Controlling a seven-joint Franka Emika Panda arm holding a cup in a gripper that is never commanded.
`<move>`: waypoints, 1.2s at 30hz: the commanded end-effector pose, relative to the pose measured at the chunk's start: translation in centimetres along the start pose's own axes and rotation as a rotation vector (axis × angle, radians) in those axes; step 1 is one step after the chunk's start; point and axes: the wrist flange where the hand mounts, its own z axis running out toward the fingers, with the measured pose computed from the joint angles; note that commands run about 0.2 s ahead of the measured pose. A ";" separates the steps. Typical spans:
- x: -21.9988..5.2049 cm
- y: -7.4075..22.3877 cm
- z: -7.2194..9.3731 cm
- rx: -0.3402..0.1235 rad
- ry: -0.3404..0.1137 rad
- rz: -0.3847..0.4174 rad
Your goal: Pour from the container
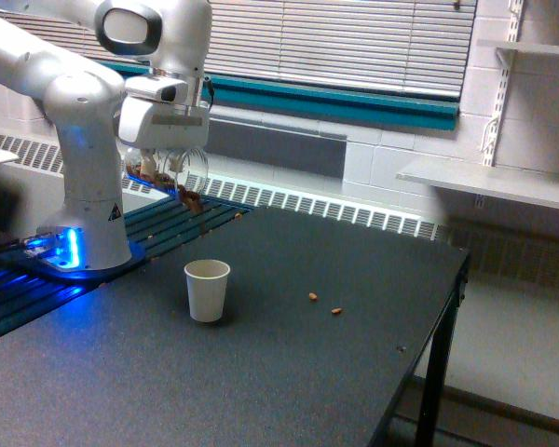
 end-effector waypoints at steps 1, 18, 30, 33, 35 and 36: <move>-1.1 -0.1 1.2 -0.032 -0.025 -0.033; -1.1 0.0 1.9 -0.058 -0.051 -0.068; -0.6 -0.1 1.9 -0.073 -0.068 -0.079; -0.4 -0.2 1.9 -0.079 -0.071 -0.080; -0.4 -0.3 1.9 -0.081 -0.079 -0.080; -0.3 -0.3 1.9 -0.084 -0.082 -0.081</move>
